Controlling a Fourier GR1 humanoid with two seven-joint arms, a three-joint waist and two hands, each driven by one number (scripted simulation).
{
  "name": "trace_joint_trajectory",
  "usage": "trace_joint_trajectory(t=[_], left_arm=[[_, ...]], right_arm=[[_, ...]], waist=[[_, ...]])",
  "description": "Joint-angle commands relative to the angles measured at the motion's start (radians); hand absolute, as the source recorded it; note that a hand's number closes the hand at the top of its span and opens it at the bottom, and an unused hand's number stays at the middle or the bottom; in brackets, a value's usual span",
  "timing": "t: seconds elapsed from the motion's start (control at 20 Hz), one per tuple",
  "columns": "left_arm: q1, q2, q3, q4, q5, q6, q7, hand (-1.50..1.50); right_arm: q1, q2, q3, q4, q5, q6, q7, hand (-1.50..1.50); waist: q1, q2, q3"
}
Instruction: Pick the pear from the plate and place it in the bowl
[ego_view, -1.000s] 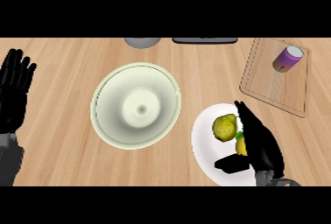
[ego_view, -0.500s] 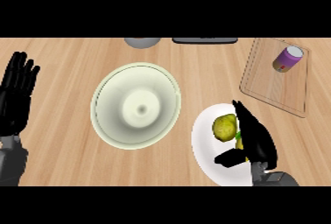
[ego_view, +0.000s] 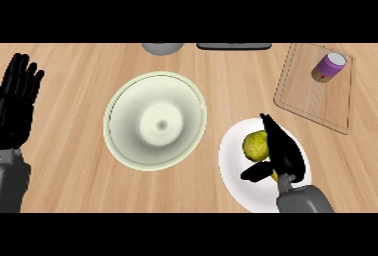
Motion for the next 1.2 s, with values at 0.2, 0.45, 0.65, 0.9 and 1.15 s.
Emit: trace_joint_trajectory(t=[0.2, 0.45, 0.65, 0.9, 1.15], left_arm=[[-0.005, -0.019, 0.018, 0.009, -0.020, -0.014, -0.002, 0.00], [0.003, -0.014, 0.033, 0.005, -0.014, -0.026, -0.011, 0.00], [0.007, -0.060, -0.003, 0.004, -0.061, 0.013, -0.016, 0.00], [0.041, -0.052, 0.012, -0.057, -0.050, -0.007, 0.017, 0.00], [-0.009, -0.024, 0.027, -0.011, -0.027, -0.034, 0.010, 0.00]], right_arm=[[-0.024, 0.041, -0.033, 0.048, 0.042, 0.008, 0.023, -1.50], [-0.016, 0.012, -0.051, 0.130, 0.086, -0.142, -0.159, 1.50], [0.009, 0.017, -0.017, 0.063, 0.127, -0.108, -0.129, 1.50], [0.040, 0.016, -0.040, 0.043, 0.153, -0.150, -0.154, 1.50], [-0.137, -0.332, -0.096, 0.190, 0.060, 0.140, -0.478, 1.50]], waist=[[-0.001, 0.000, 0.000], [0.000, 0.000, 0.000], [-0.002, -0.001, 0.000], [-0.001, -0.001, 0.000], [0.018, 0.011, 0.001]])
